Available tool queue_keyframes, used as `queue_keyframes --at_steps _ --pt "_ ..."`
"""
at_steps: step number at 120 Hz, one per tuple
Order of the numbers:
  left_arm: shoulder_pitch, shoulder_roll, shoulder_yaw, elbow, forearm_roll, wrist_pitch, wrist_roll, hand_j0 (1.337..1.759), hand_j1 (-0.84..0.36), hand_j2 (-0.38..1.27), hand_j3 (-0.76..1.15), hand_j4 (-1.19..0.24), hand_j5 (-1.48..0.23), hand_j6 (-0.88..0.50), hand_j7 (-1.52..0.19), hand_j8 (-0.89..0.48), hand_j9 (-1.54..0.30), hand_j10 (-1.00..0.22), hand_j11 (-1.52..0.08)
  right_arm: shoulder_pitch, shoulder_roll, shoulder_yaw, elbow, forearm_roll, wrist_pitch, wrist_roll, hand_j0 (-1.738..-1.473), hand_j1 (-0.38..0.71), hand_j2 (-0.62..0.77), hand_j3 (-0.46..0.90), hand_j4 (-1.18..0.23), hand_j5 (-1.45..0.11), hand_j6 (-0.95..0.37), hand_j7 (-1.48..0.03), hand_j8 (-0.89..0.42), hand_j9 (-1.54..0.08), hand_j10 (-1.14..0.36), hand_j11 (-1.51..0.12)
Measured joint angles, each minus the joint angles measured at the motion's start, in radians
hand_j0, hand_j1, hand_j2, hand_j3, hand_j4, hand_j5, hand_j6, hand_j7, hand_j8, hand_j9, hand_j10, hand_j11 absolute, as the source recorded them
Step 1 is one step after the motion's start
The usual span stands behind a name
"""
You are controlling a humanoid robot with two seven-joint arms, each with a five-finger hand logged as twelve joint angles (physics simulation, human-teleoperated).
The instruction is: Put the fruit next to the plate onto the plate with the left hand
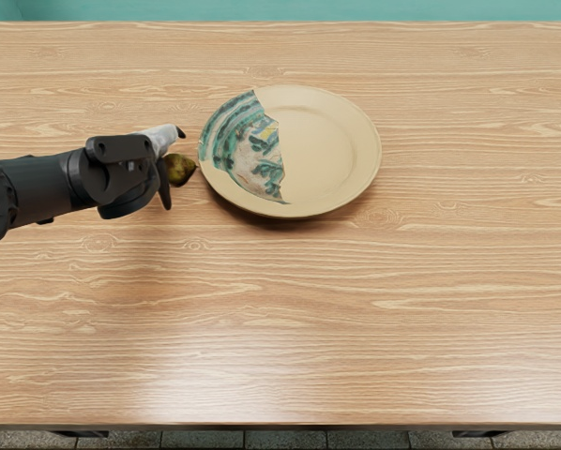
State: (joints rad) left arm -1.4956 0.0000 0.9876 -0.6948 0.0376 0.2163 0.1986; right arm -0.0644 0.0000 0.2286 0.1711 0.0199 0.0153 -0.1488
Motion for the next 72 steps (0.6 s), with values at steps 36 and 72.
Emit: queue_keyframes --at_steps 36,72 --pt "0.003 0.0 -0.014 0.0 0.002 0.0 0.0 1.658 0.13 0.04 0.0 -0.19 -0.24 -0.19 -0.24 -0.19 -0.24 -0.19 -0.24 0.0 0.0 0.0 0.0 0.0 0.0 0.0 -1.658 -0.35 0.0 0.0 0.0 0.0 0.0 0.0 0.0 0.0 0.0 0.0" --pt "0.009 0.0 -0.016 0.0 0.002 0.0 0.0 1.658 0.03 0.06 0.0 -0.27 -0.35 -0.27 -0.35 -0.27 -0.35 -0.27 -0.35 0.0 0.0 0.0 0.0 0.0 0.0 0.0 -1.658 -0.35 0.0 0.0 0.0 0.0 0.0 0.0 0.0 0.0 0.0 0.0"
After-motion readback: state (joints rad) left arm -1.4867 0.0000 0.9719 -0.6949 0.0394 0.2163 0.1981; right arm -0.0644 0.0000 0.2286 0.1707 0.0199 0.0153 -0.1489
